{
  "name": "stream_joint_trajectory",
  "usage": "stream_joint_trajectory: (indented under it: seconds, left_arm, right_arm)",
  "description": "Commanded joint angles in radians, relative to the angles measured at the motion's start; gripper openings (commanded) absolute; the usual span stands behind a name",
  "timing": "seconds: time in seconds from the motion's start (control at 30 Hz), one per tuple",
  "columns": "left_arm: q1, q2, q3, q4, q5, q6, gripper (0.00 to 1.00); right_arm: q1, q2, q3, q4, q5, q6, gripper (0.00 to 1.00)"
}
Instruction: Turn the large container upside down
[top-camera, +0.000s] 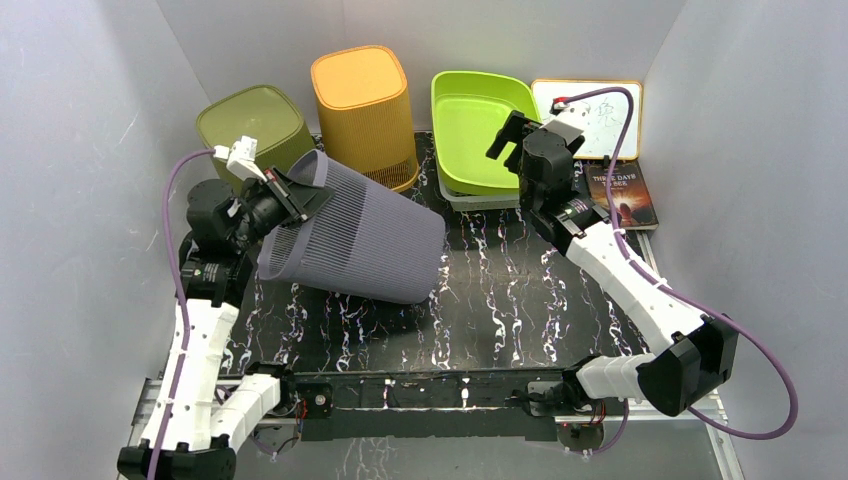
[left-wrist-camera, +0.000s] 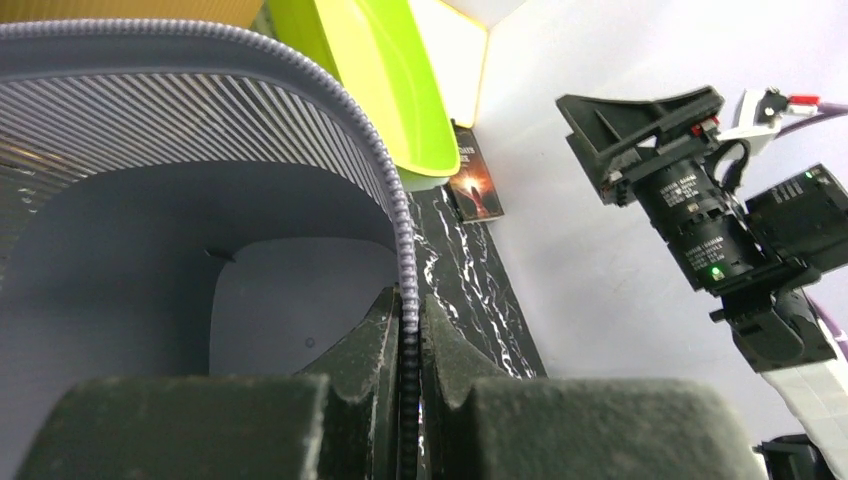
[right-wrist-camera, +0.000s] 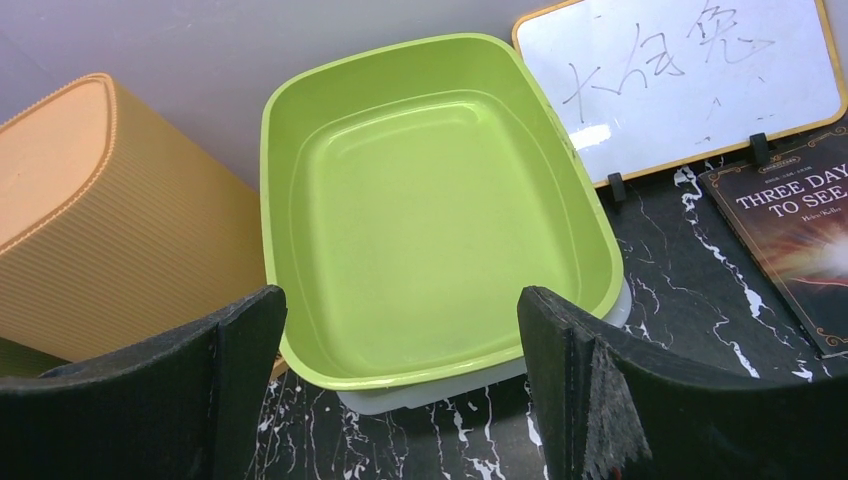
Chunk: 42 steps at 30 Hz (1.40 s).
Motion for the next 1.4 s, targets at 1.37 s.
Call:
stream_joint_trajectory:
  seconds: [1.37]
  left_arm:
    - [-0.812, 0.470, -0.233, 1.142, -0.417, -0.350, 0.00]
  right_arm:
    - [-0.248, 0.001, 0.031, 0.045, -0.203, 0.005, 0.86]
